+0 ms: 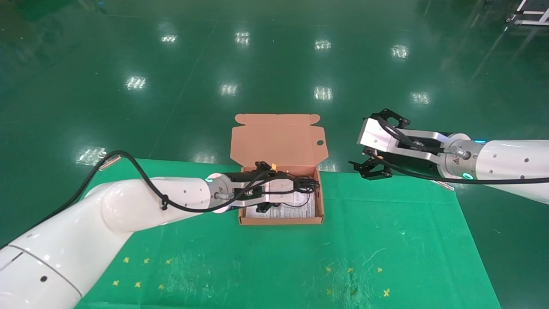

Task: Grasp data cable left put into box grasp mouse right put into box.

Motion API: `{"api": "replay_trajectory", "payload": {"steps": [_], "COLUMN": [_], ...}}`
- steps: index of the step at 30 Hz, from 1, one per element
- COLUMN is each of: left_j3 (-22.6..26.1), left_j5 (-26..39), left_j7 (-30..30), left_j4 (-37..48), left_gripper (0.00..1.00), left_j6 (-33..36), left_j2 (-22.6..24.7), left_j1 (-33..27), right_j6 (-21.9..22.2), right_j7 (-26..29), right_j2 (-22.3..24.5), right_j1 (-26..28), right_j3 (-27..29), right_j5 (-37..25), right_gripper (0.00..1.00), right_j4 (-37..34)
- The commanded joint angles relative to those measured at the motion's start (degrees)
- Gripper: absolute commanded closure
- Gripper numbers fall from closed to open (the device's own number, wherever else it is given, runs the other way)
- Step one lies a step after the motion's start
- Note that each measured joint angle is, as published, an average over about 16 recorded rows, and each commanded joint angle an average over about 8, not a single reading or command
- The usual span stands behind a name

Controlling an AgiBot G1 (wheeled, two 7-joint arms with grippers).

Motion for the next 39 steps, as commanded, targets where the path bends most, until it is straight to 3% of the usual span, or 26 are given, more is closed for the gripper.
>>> {"api": "replay_trajectory", "payload": {"steps": [1, 13, 21, 39], "left_j3": [-0.2, -1.78, -2.5, -11.59], "left_j5": [0.32, -0.46, -0.92, -18.84], "left_j7": [0.1, -2.49, -3.84, -7.62], "left_j4": [0.01, -4.6, -5.58, -13.02], "left_gripper": [0.0, 0.0, 0.0, 0.0], "left_j6": [0.12, -1.79, -1.88, 12.79], "left_j2": [-0.01, -3.5, -4.63, -15.67], "left_j1": [0.04, -3.58, -4.44, 2.79], "right_j6": [-0.01, 1.48, -0.16, -11.51], "right_j7": [-0.1, -3.42, -6.85, -5.25], "right_j2": [-0.09, -0.02, 0.86, 5.32], "right_j1": [0.01, 3.59, 4.77, -3.18], "right_j3": [0.0, 0.94, 1.31, 8.03], "right_j5": [0.12, -0.46, 0.47, 18.41], "right_gripper": [0.0, 0.0, 0.0, 0.0], "right_j4": [-0.27, 1.71, 3.89, 6.04]}}
